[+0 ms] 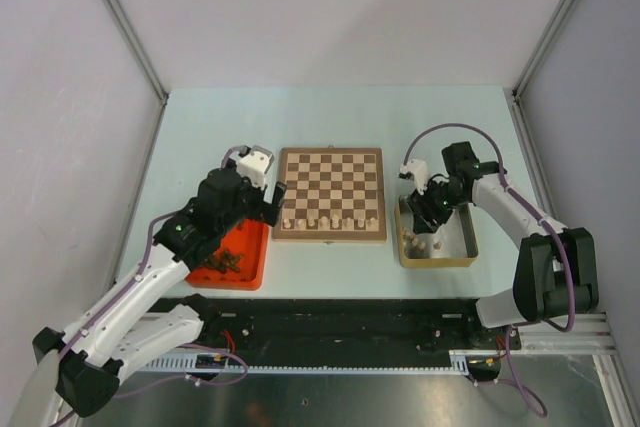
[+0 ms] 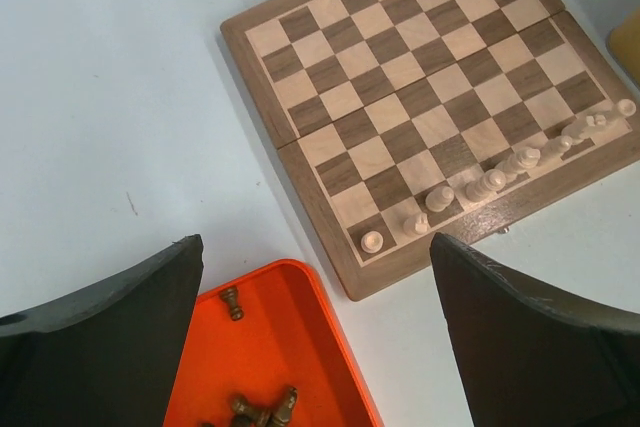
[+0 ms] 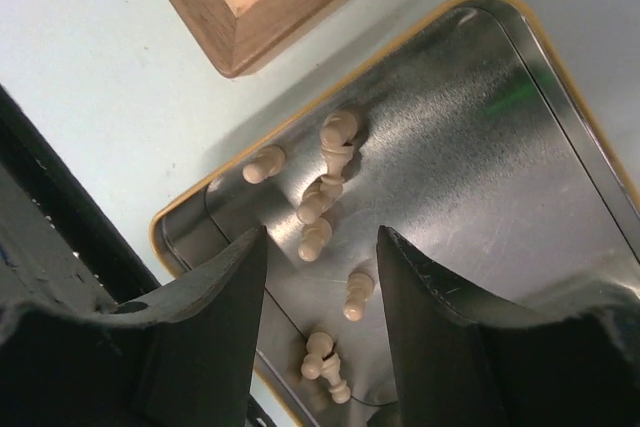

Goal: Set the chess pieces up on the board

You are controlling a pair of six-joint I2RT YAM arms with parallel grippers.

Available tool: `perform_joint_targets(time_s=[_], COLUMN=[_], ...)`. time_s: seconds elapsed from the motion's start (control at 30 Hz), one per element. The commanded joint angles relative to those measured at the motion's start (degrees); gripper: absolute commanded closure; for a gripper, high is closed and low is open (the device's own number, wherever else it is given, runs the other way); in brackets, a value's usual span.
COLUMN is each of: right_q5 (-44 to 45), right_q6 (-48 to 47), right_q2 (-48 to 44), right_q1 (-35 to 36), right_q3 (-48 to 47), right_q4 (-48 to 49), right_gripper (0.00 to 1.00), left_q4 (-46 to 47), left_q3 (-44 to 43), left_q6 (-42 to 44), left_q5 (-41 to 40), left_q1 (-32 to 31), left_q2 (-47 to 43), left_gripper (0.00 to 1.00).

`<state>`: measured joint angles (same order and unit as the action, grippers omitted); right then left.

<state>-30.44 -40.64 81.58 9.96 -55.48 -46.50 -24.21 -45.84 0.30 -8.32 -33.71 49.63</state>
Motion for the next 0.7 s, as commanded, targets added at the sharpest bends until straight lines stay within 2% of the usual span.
perform_joint_targets(time_s=[0.0,0.5,0.67], right_q5=[4.9,7.7,8.6], right_q6=[-0.3,0.0,0.2], right_q2=[1.4,6.1,8.1], right_q1=[0.7,5.0,6.4], right_q3=[0.1,0.8,0.8], right_q4=[-0.3,0.3,0.3], right_gripper=[0.46,0.5,0.56], left_q4=[2.4,2.5,2.5], left_q3=[-0.5,-0.3,-0.3], left_q6=[3.9,3.8,3.9], left_q5=[-1.9,-0.7,-0.6], left_q1=[0.4,0.4,0.4], left_q2=[-1.7,-2.1,-2.2], left_gripper=[0.0,0.0,0.0])
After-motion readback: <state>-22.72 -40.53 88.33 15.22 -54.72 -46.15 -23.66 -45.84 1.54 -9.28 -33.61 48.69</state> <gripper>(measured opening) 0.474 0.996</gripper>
